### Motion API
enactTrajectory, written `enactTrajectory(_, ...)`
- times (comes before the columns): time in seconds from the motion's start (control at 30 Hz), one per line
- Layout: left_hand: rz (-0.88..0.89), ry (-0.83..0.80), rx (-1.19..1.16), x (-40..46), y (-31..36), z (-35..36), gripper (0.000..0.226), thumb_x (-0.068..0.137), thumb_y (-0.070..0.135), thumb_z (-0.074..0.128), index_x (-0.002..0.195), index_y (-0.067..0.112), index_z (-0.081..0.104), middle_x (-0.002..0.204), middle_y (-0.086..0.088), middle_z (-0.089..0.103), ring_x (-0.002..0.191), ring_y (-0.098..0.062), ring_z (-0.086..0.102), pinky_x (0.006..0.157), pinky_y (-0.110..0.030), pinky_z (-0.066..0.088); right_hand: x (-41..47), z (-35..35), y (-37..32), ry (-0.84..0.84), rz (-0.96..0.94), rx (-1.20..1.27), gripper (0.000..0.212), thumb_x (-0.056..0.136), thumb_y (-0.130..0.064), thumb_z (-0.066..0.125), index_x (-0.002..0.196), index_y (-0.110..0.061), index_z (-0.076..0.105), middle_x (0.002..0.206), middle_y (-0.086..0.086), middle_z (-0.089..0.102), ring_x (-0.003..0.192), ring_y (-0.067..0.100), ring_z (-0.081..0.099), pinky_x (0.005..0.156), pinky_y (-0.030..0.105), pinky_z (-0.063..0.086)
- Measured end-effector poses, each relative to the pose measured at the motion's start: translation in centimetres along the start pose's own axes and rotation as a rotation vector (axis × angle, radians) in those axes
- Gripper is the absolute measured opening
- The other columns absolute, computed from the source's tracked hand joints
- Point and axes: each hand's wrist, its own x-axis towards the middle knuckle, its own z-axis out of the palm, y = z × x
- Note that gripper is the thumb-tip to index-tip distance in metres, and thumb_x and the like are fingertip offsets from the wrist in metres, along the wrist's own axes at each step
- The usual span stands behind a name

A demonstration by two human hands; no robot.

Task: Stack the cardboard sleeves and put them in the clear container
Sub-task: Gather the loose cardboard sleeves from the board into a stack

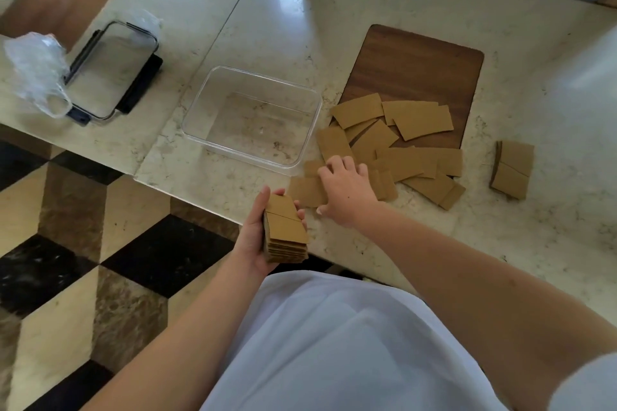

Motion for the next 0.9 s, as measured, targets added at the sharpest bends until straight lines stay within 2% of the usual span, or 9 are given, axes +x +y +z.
enactTrajectory(0.13,0.007,0.032,-0.019,-0.1,0.0,-0.2,0.038,0.093,0.045,0.068,0.116,0.017,0.059,0.099,-0.016,0.066,0.083,-0.027,0.067,0.074,-0.042,0.062,0.0,0.0,0.1,0.05,-0.037,-0.046,0.063,0.079,-0.059,0.073,0.122,-0.015,0.057,0.122,0.006,0.047,0.114,0.028,0.041,0.095,0.045,0.037)
enactTrajectory(0.27,0.005,0.011,-0.05,0.0,-0.3,-0.1,0.032,0.097,0.044,0.064,0.113,0.017,0.059,0.096,-0.016,0.066,0.081,-0.027,0.066,0.072,-0.042,0.062,-0.6,0.0,0.7,0.04,-0.006,0.0,0.07,0.077,-0.068,0.064,0.121,-0.014,0.056,0.119,0.004,0.048,0.112,0.026,0.041,0.095,0.044,0.036)
enactTrajectory(0.43,-0.018,-0.051,-0.065,-0.1,-0.4,-0.1,0.036,0.094,0.049,0.066,0.109,0.017,0.064,0.101,-0.016,0.064,0.082,-0.027,0.067,0.074,-0.04,0.061,-2.3,-0.6,1.8,-0.013,0.216,0.436,0.066,0.075,-0.071,0.065,0.12,-0.022,0.057,0.116,-0.004,0.05,0.112,0.02,0.043,0.098,0.041,0.038)
enactTrajectory(0.5,-0.037,-0.056,-0.038,0.2,-0.6,0.2,0.036,0.093,0.049,0.068,0.109,0.017,0.065,0.101,-0.016,0.064,0.082,-0.027,0.067,0.074,-0.041,0.061,-3.4,-0.8,2.3,-0.05,0.276,0.674,0.065,0.076,-0.067,0.071,0.121,-0.024,0.051,0.112,-0.006,0.053,0.101,0.015,0.053,0.086,0.032,0.049)
enactTrajectory(0.57,-0.036,-0.051,-0.004,0.5,-0.8,0.4,0.039,0.09,0.048,0.072,0.112,0.017,0.065,0.101,-0.016,0.067,0.083,-0.027,0.068,0.075,-0.042,0.061,-4.7,-1.1,2.6,-0.077,0.311,0.9,0.064,0.078,-0.061,0.077,0.12,-0.027,0.044,0.109,-0.01,0.054,0.092,0.007,0.057,0.067,0.022,0.049)
enactTrajectory(0.63,-0.031,-0.043,0.022,1.0,-0.9,0.7,0.042,0.088,0.047,0.075,0.115,0.017,0.063,0.101,-0.016,0.069,0.084,-0.028,0.068,0.075,-0.043,0.06,-6.0,-1.2,2.8,-0.063,0.358,1.074,0.063,0.081,-0.053,0.08,0.124,-0.028,0.042,0.113,-0.009,0.053,0.092,0.007,0.06,0.058,0.018,0.05)
enactTrajectory(0.77,-0.044,-0.06,0.035,1.5,-1.2,1.8,0.04,0.09,0.045,0.074,0.116,0.016,0.062,0.1,-0.017,0.068,0.084,-0.028,0.067,0.075,-0.042,0.06,-8.0,-1.5,3.2,-0.068,0.556,1.473,0.055,0.091,-0.036,0.076,0.136,-0.025,0.046,0.118,-0.004,0.06,0.096,0.013,0.065,0.061,0.02,0.054)
enactTrajectory(0.83,-0.053,-0.07,0.045,1.7,-1.5,2.5,0.039,0.089,0.044,0.073,0.114,0.016,0.062,0.099,-0.016,0.068,0.082,-0.027,0.067,0.074,-0.041,0.061,-8.9,-1.5,3.5,-0.104,0.6,1.62,0.033,0.098,-0.031,0.067,0.128,-0.018,0.062,0.1,-0.004,0.067,0.078,0.008,0.064,0.056,0.02,0.049)
enactTrajectory(0.9,-0.064,-0.068,0.06,1.8,-1.7,3.0,0.041,0.088,0.044,0.074,0.115,0.016,0.061,0.098,-0.016,0.067,0.082,-0.027,0.067,0.074,-0.041,0.06,-9.7,-1.6,3.7,-0.129,0.637,1.703,0.021,0.102,-0.03,0.062,0.113,-0.015,0.071,0.077,-0.004,0.064,0.06,0.006,0.057,0.05,0.021,0.044)
